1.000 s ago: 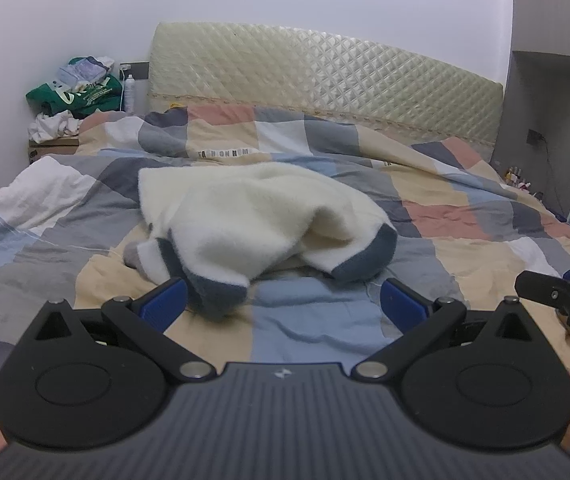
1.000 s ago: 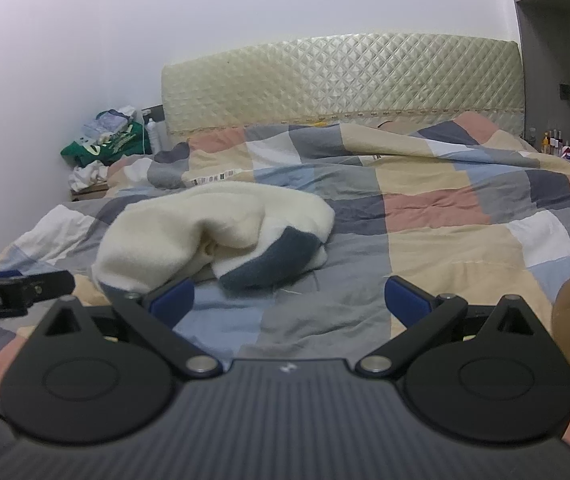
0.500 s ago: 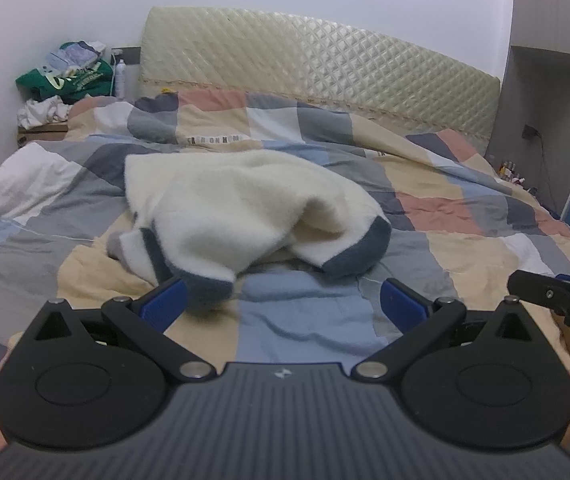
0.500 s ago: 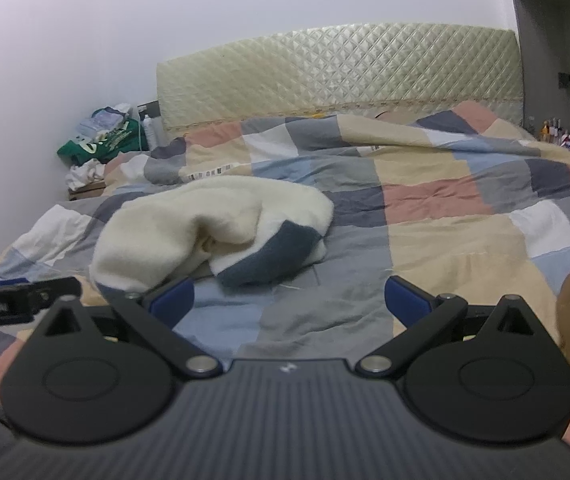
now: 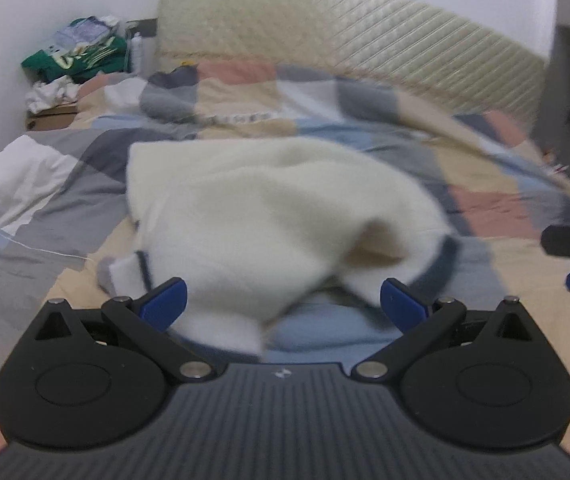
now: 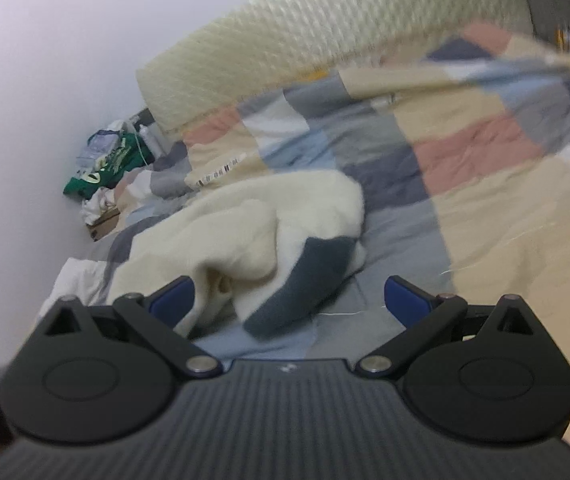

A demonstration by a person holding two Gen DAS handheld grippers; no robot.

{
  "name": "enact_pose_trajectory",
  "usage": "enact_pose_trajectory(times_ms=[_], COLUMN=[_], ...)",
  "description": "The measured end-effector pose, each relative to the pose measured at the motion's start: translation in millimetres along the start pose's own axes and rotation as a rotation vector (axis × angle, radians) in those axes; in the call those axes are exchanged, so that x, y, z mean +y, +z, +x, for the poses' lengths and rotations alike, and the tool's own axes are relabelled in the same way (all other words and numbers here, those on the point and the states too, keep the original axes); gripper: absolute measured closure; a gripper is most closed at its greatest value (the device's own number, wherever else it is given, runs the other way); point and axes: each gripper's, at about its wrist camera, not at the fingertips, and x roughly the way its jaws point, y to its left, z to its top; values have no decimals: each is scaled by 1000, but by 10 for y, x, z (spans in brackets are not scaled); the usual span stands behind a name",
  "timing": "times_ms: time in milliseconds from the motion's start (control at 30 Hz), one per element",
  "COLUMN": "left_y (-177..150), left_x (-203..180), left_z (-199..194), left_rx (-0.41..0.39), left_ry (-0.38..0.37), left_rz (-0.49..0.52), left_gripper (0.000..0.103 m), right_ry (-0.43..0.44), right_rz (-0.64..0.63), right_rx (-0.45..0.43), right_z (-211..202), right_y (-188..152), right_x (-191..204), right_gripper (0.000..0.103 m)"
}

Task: Fold large clothes
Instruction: 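Grasp a blanket edge with the left gripper while the right gripper grasps another edge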

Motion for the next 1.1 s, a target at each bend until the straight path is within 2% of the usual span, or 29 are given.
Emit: enact_pose_trajectory(times_ms=[167,267,367,433,467,533,633,667,700,733,800,900,1100], left_y=[-128,-229,-291,-339,-371,-423,-422,-416,-415,-413,-374,-303,-161], left_x=[191,301,318,314,318,302,316,340,362,394,503,605,780], left_z=[421,648,840,957,1003,1043,1016,987,941,887,805,602,66], left_rx=[16,31,24,27,31,26,-2,-14,-25,-35,-51,-109,-234], left_ry=[119,126,110,113,117,139,148,148,148,147,130,129,117], left_rz=[10,2,-16,-7,-7,2,-21,-38,-49,-62,-119,-162,-238], left_gripper=[0,0,0,2,7,13,28,38,50,54,64,72,77], right_ry=[-35,-24,-3,64,106,148,172,170,162,156,146,127,88], right_rz=[-28,-2,65,125,156,164,105,91,87,91,105,66,-23], right_rx=[91,117,168,164,156,125,116,115,112,111,105,70,-80], right_z=[716,1048,1331,1448,1473,1492,1539,1549,1550,1544,1487,1313,782], right_y=[67,8,-145,-222,-226,-193,-178,-182,-179,-166,-137,-92,108], right_x=[-41,-169,-355,-474,-507,-500,-400,-381,-397,-407,-418,-371,-249], right_gripper=[7,14,28,33,38,45,49,58,62,71,80,85,87])
